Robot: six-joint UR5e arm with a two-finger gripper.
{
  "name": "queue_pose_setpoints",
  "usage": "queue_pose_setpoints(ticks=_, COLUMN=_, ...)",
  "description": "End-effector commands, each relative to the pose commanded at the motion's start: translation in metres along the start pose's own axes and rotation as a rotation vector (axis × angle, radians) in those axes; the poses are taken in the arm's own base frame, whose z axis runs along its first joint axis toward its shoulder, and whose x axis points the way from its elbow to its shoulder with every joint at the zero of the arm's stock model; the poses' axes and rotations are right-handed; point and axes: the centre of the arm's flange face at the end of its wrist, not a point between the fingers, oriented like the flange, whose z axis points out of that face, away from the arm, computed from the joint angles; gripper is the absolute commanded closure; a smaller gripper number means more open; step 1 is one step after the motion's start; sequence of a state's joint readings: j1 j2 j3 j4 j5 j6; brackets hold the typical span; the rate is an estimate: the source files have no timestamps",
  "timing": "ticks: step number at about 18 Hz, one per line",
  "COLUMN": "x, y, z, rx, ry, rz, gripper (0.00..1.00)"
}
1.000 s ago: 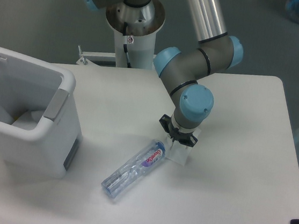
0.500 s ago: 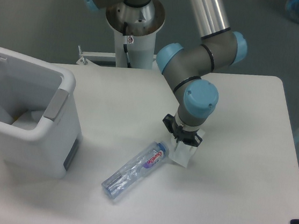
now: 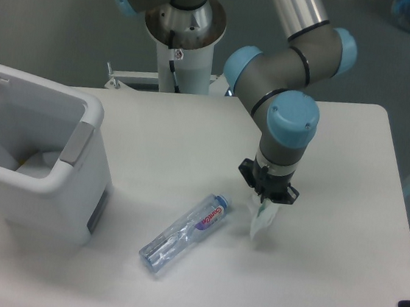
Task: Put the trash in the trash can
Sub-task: 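Lift the paper and carry it over the white trash bin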
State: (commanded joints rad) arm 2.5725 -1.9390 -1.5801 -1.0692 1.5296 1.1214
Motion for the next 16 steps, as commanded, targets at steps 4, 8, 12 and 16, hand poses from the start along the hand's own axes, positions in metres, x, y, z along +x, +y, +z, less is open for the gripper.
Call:
queue_pose_setpoints(ticks=4, x=0.009, y=-0.010, z=-0.045, rx=0.142, ry=-0.009, rz=-0.026, gripper=0.93)
queue_pose_setpoints(ticks=8, x=0.027, y=-0.023, z=-0.083, rx=0.268, ry=0.000, rz=-0.047, gripper=0.93)
queue_pose_setpoints(ticks=12, x=0.050, y=-0.042, z=-0.130, rx=0.447, ry=0.047, rz=-0.102, gripper=0.93)
queue_pose_setpoints(ticks=16, x=0.073, y=-0.052, z=-0.169, rx=0.617, ry=0.131, rz=-0.143, gripper=0.94)
